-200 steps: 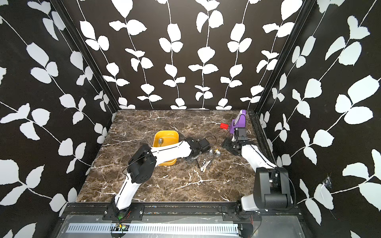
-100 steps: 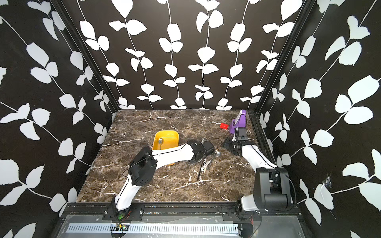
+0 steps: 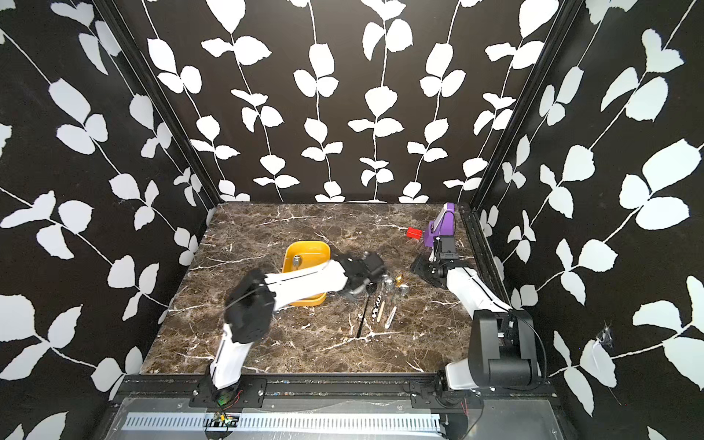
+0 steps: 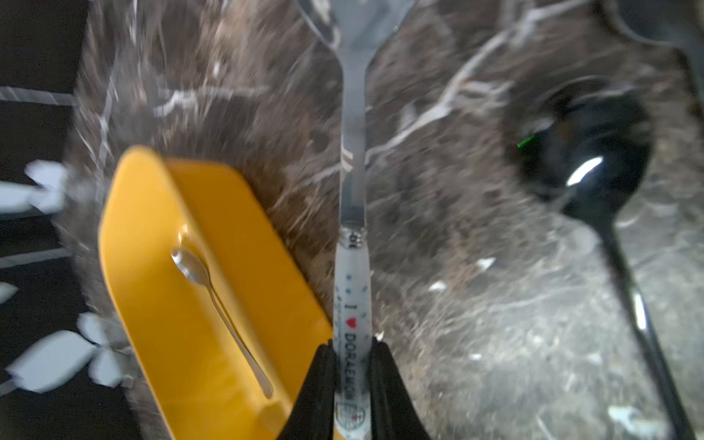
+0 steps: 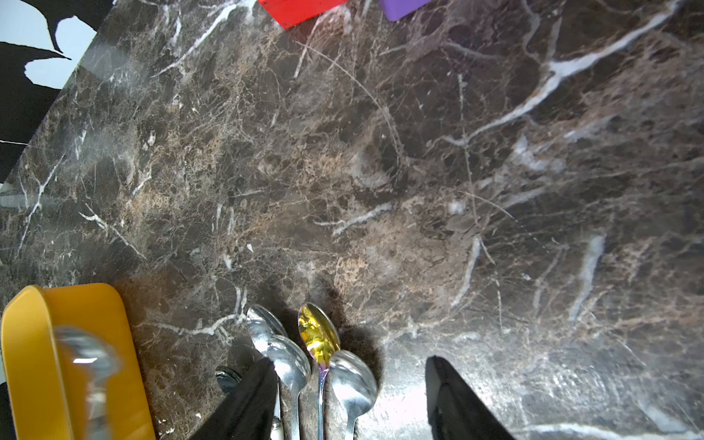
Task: Put the spoon into the storage box
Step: Pick up the spoon from the center of the board, then place the spoon in the storage box.
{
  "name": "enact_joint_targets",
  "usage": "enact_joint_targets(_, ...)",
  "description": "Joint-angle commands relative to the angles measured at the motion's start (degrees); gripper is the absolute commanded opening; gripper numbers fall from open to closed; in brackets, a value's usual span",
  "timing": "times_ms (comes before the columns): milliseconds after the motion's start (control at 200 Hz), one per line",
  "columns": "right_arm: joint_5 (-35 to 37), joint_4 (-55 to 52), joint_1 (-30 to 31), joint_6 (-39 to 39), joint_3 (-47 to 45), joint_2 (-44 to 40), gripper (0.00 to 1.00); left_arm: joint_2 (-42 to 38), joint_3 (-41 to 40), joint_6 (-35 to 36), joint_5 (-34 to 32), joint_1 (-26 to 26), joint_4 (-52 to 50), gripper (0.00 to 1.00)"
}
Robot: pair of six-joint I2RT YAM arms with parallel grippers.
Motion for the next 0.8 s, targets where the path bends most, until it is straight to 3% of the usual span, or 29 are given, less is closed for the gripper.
enact_joint_targets(0,0.7,-1.0,-0.2,-1.0,-0.5,-1.0,0.64,-11.5,-5.6,-8.0,6.2,5.1,1.0,0.0)
enact_joint_targets(320,-0.4,-0.9,-0.1,-0.5,0.7,0.4,0.63,-20.8,-17.0,-11.2,17.8,17.9,1.7,0.0)
enact_joint_targets(635,-0.1,-1.1,-0.2,-0.9,0.4,0.8,0.63,-13.5,-18.7,-11.8,27.4,22.3,6.4,0.0)
enact_joint_targets(790,-0.2,-1.1,-0.2,-1.0,0.1,0.7,0.63,-10.0,-17.3,-10.8,27.4,22.6,6.7,0.0)
